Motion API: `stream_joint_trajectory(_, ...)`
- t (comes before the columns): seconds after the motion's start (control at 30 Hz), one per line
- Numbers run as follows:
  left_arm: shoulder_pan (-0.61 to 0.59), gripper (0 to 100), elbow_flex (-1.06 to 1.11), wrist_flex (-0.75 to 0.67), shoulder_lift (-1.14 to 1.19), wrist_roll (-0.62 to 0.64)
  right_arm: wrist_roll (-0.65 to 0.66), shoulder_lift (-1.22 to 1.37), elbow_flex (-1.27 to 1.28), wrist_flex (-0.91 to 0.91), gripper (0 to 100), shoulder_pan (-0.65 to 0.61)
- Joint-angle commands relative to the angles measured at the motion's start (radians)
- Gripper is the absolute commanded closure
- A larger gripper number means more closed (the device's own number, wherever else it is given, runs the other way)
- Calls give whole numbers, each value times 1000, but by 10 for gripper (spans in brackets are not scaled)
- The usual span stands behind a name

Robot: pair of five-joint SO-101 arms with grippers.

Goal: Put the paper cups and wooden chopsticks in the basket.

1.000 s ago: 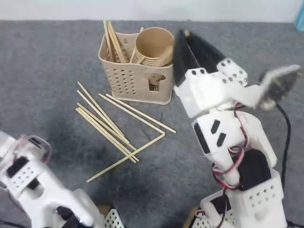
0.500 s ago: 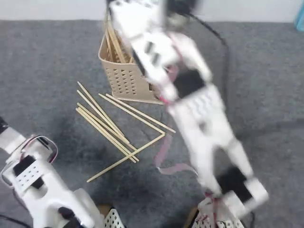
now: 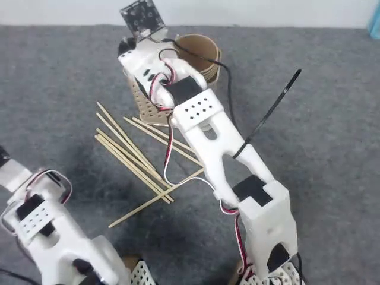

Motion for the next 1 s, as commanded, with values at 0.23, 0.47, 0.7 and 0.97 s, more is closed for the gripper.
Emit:
stream_joint_trajectory(0.23,11,863,-5,-29,-26,-17,12,-189,-41,110,809,-50)
stream_joint_trajectory(0.47,11,863,-5,-29,-25,-17,12,-501,-41,421,931,-110)
stream_joint_trajectory(0.7,11,863,-5,-29,-25,-17,11,-567,-23,997,991,-196)
stream_joint_trajectory(0.97,11,863,-5,-29,-25,-17,11,-384,184,1084,991,-231)
